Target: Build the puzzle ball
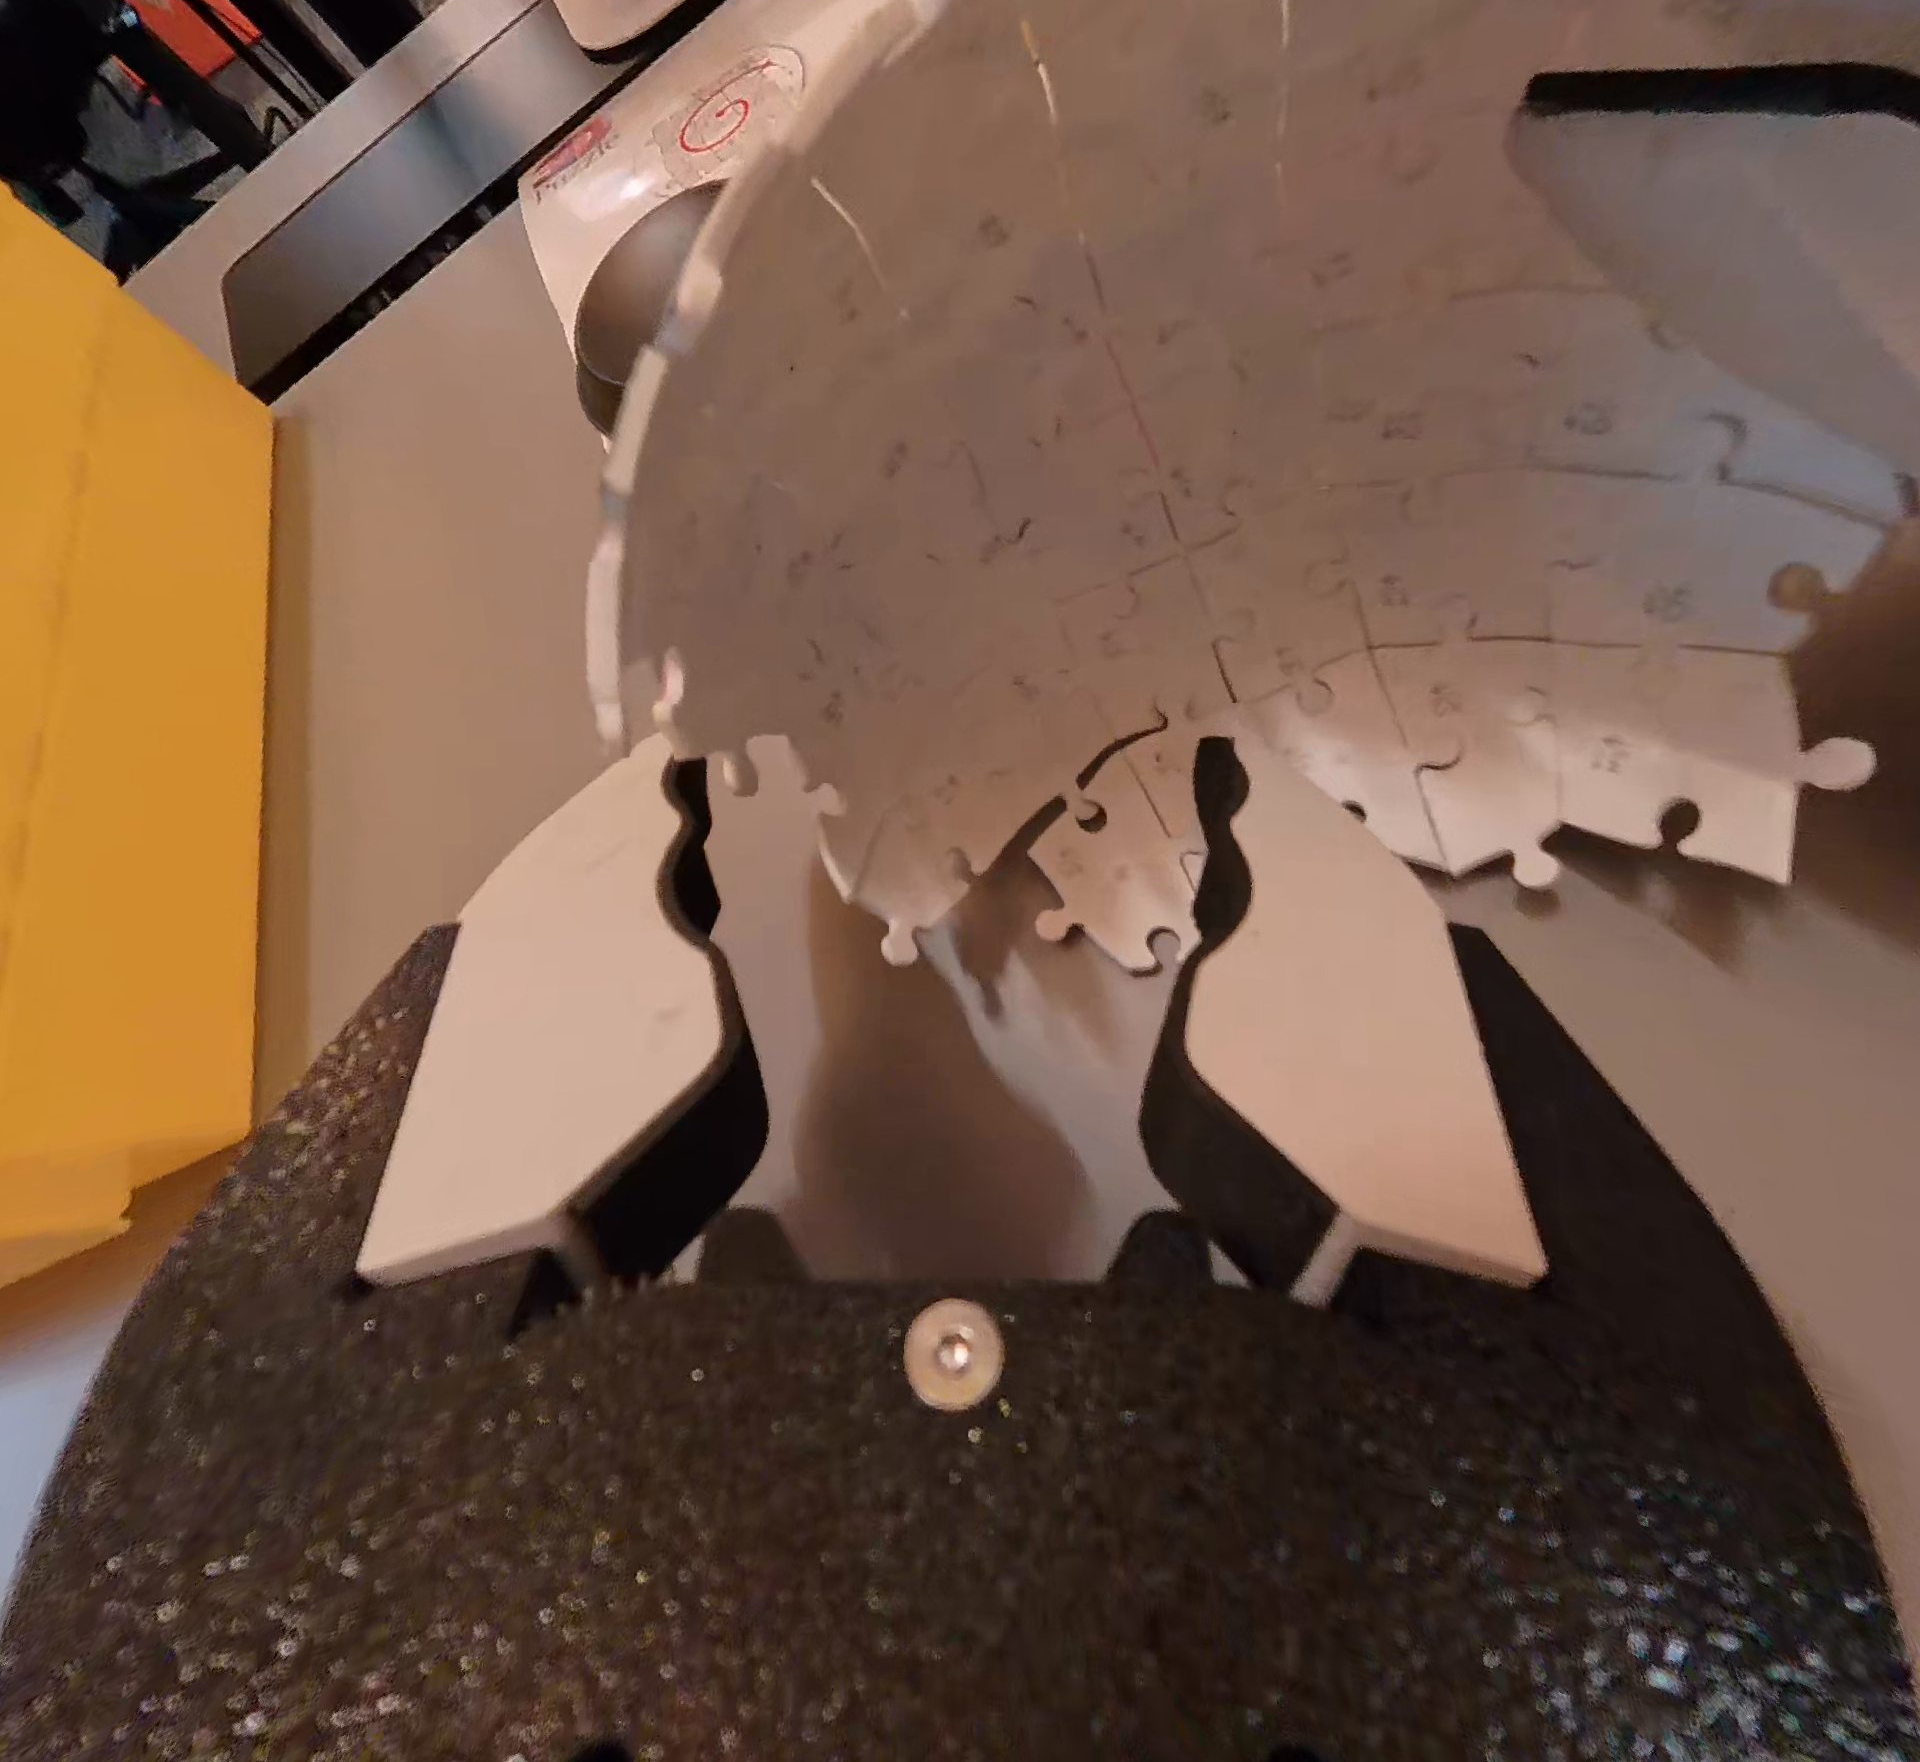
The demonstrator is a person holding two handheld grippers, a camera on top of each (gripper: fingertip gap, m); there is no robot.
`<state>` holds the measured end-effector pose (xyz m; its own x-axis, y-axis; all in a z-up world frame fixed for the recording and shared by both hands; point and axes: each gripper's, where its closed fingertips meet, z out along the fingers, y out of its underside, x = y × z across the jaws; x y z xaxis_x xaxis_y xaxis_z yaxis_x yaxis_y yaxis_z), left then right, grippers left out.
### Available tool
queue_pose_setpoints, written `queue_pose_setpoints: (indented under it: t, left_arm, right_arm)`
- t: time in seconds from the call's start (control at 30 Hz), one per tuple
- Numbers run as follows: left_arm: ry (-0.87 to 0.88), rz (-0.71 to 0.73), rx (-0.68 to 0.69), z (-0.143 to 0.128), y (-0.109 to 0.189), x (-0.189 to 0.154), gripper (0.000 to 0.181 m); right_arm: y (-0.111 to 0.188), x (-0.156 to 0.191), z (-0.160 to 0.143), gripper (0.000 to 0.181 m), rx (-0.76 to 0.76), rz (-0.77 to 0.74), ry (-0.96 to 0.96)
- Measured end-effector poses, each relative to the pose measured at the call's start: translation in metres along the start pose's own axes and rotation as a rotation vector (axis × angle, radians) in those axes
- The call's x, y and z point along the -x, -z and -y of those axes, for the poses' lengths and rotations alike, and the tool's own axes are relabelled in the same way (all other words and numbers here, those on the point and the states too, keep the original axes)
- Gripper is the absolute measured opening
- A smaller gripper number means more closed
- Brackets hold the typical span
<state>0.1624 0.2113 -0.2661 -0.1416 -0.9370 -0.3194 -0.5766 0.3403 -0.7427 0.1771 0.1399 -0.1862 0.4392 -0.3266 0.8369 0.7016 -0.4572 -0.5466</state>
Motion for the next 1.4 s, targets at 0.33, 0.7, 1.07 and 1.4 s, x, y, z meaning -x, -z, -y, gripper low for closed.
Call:
queue_pose_setpoints:
  t: [0.33, 0.7, 1.07, 1.4]
  left_arm:
    - [0.103, -0.03, 0.097, -0.01, -0.003, 0.005, 0.087]
    - [0.568, -0.067, 0.171, -0.026, 0.005, 0.003, 0.094]
    - [0.433, -0.044, 0.19, -0.028, -0.006, 0.004, 0.102]
    - [0.207, 0.0, 0.117, -0.018, -0.007, 0.016, 0.107]
  right_arm:
    - [0.001, 0.001, 0.003, 0.014, -0.013, 0.001, 0.013]
    - [0.001, 0.001, 0.004, 0.014, -0.015, 0.002, 0.007]
    - [0.002, 0.001, 0.004, 0.014, -0.017, 0.001, 0.009]
    - [0.002, 0.0, 0.002, 0.014, -0.012, 0.001, -0.001]
